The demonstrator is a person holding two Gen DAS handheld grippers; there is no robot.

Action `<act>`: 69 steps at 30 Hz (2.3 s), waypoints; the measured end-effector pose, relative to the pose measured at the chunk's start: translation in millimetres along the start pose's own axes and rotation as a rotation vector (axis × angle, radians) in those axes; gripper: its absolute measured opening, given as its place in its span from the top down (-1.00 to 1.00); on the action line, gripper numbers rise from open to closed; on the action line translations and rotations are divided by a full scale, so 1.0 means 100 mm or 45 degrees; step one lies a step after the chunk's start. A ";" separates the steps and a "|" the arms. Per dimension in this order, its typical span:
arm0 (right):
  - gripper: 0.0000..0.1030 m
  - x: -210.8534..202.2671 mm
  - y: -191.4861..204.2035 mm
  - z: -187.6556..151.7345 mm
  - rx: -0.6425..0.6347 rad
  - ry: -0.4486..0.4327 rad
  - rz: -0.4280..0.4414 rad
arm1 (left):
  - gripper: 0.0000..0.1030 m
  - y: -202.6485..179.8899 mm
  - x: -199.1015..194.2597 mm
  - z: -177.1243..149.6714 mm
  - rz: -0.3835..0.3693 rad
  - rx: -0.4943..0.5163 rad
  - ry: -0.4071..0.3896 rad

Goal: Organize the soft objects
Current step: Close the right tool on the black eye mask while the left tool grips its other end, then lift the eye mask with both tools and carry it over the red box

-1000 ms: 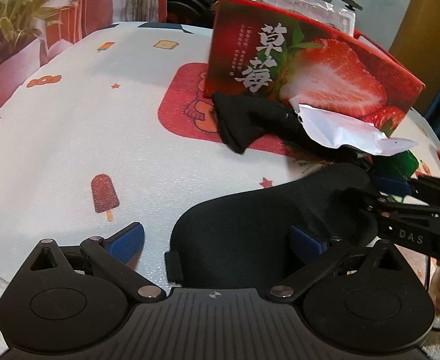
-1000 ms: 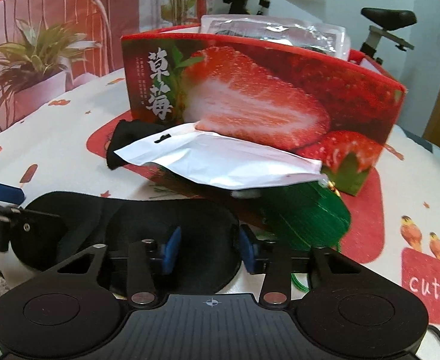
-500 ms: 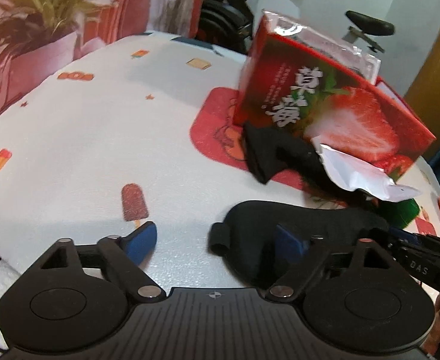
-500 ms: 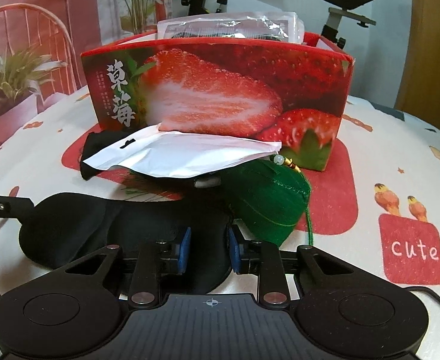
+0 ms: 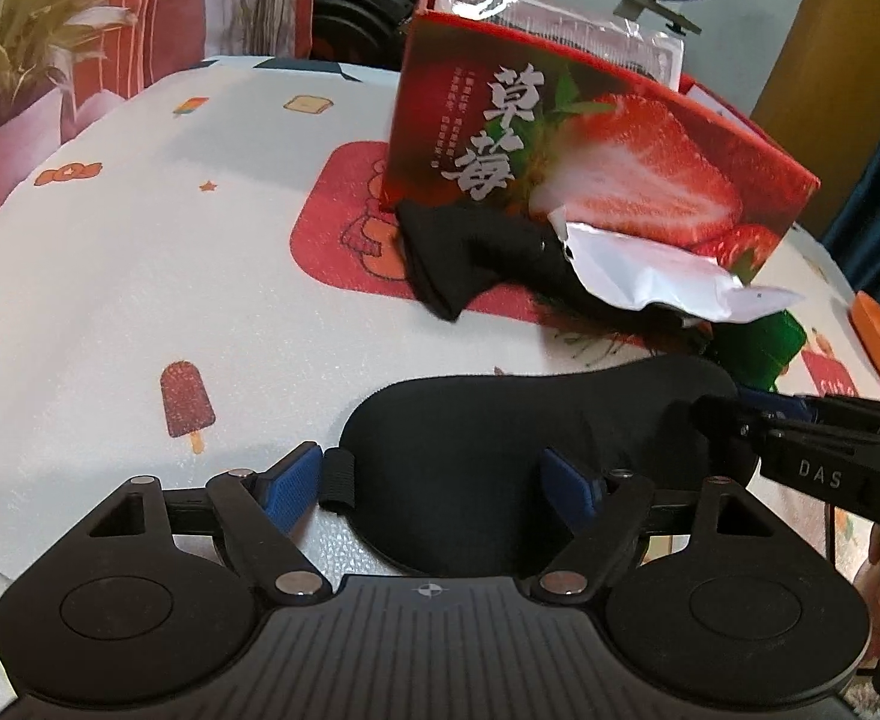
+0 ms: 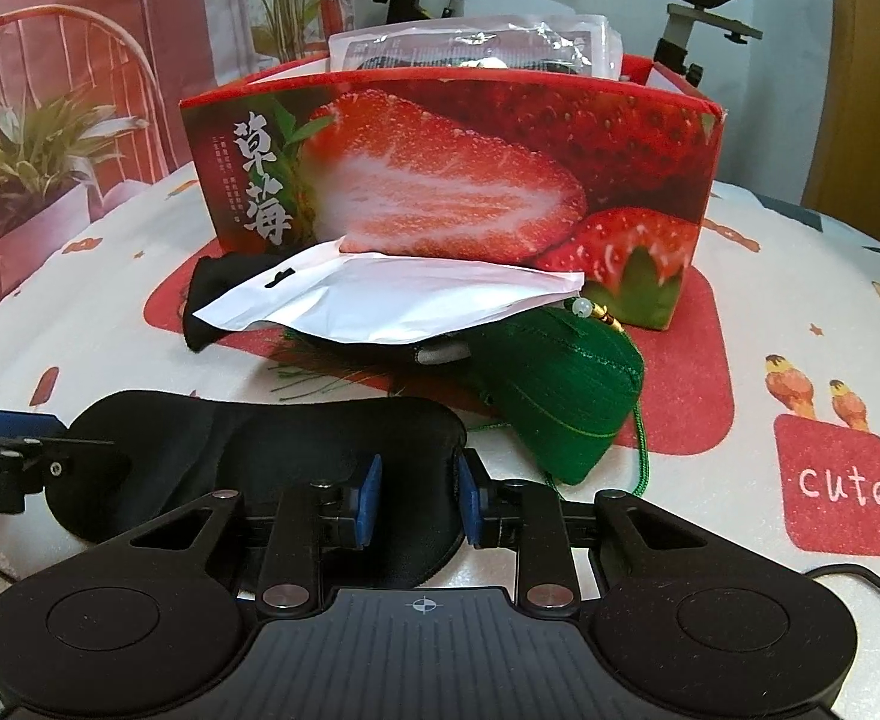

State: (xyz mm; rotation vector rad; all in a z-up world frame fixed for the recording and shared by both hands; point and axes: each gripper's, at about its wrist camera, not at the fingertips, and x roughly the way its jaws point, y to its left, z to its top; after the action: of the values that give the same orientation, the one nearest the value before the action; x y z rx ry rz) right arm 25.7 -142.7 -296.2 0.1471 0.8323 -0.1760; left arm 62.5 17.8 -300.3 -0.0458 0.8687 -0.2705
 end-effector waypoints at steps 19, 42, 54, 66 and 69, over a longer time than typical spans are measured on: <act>0.50 -0.02 0.01 0.00 0.033 0.026 0.052 | -0.73 -0.10 0.04 -0.02 0.084 0.093 0.048; 0.68 -0.13 0.15 0.02 -0.040 -0.037 0.192 | 0.49 -0.01 0.00 0.01 0.004 0.024 -0.017; 0.76 -0.56 0.24 0.40 -0.150 -0.267 0.294 | 0.58 0.06 -0.41 0.21 -0.037 -0.015 -0.231; 0.76 -0.77 0.10 1.17 -0.212 -0.485 0.246 | 0.58 -0.15 -0.80 0.87 -0.097 0.123 -0.466; 0.76 -0.72 0.03 1.39 -0.242 -0.524 0.191 | 0.58 -0.27 -0.79 1.12 -0.111 0.185 -0.530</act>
State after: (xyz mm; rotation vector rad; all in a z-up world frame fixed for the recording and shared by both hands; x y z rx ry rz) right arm 78.6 -160.7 -150.0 -0.0077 0.4221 0.0160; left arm 93.6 3.7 -164.5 -0.0038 0.4325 -0.3891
